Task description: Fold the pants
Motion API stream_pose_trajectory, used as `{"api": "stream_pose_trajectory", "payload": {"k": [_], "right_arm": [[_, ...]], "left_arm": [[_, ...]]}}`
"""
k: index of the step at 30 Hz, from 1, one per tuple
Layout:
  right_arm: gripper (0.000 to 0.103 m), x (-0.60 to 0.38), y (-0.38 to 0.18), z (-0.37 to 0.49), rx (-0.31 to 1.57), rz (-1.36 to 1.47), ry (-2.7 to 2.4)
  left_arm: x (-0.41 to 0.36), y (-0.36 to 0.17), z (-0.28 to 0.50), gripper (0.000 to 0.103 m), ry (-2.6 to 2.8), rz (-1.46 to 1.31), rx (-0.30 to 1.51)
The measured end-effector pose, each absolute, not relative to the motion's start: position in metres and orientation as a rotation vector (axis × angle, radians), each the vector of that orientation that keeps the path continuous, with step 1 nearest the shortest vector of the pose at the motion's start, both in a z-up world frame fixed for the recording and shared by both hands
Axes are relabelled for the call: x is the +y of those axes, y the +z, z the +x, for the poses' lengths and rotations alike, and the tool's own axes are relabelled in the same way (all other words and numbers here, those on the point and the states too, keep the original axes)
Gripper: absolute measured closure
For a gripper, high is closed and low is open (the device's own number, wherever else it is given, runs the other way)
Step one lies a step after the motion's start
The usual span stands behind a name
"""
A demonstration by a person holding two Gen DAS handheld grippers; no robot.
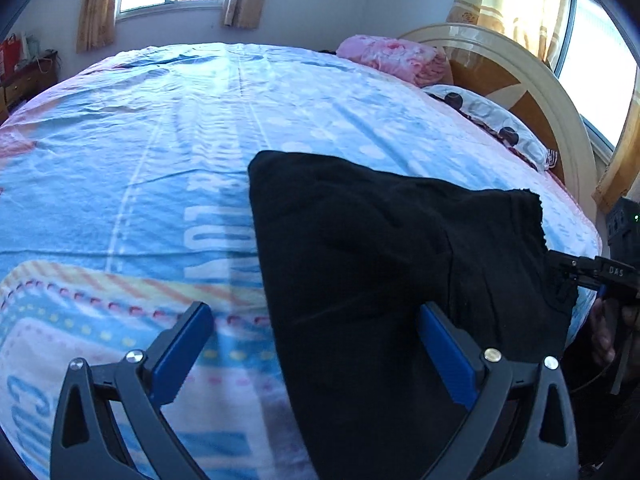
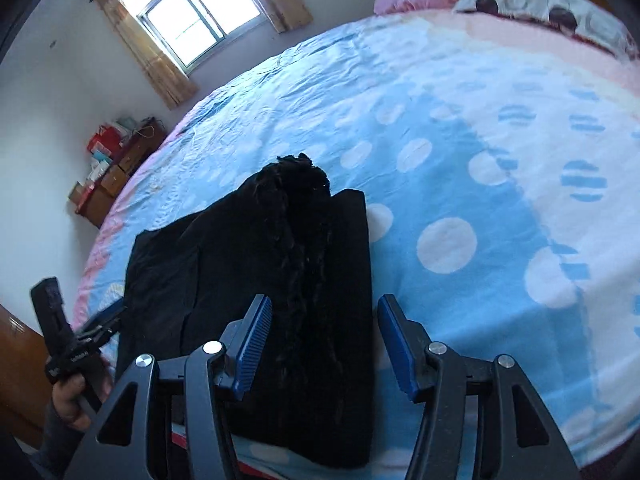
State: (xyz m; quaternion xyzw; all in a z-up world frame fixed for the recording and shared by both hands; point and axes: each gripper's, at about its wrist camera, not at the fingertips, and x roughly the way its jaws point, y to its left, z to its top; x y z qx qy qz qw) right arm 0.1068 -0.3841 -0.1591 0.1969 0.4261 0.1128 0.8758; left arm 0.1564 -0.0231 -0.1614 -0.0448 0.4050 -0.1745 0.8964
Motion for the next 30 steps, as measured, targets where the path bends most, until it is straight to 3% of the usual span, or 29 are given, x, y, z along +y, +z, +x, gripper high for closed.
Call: {"api": "stream_pose_trajectory", "payload": {"k": [12,16,18,20,21,25,26,28,30], "right_arm": [[0.048,-0.385,-0.167,0.111,0.904,0.465,0.271],[0.066,-0.381,-0.164,0.101,0.883,0.479,0.297],[0.067,-0.378,-0.166,0.101,0.888,0.457,0.300],[0.066,-0.383,-0.174,0.106,0.910,0.509,0.314],[0.066,-0.386,-0.176,0.108,0.915,0.535,0.327],[0.070,-0.391,-0.177,0.108,0.911,0.580,0.346],[0.078,-0.386,-0.174,0.106,0.901,0.547,0.338],[0.082,-0.374,-0.166,0.100,0.878,0.507,0.341],[0.084,-0.368,-0.158,0.097,0.859,0.475,0.332]], "left_arm": [[-0.027,-0.160,0.170,0.000,-0.383,-0.100,0.894],[-0.026,-0.161,0.162,0.001,-0.388,-0.094,0.889],[-0.028,-0.162,0.160,0.002,-0.376,-0.079,0.880],[-0.029,-0.159,0.160,0.011,-0.378,-0.105,0.871],[-0.031,-0.158,0.161,0.030,-0.412,-0.133,0.874],[-0.041,-0.154,0.156,0.046,-0.415,-0.112,0.856],[-0.039,-0.153,0.156,0.051,-0.416,-0.122,0.855],[-0.032,-0.151,0.155,0.093,-0.398,-0.142,0.841],[-0.026,-0.149,0.154,0.095,-0.414,-0.154,0.836]]}}
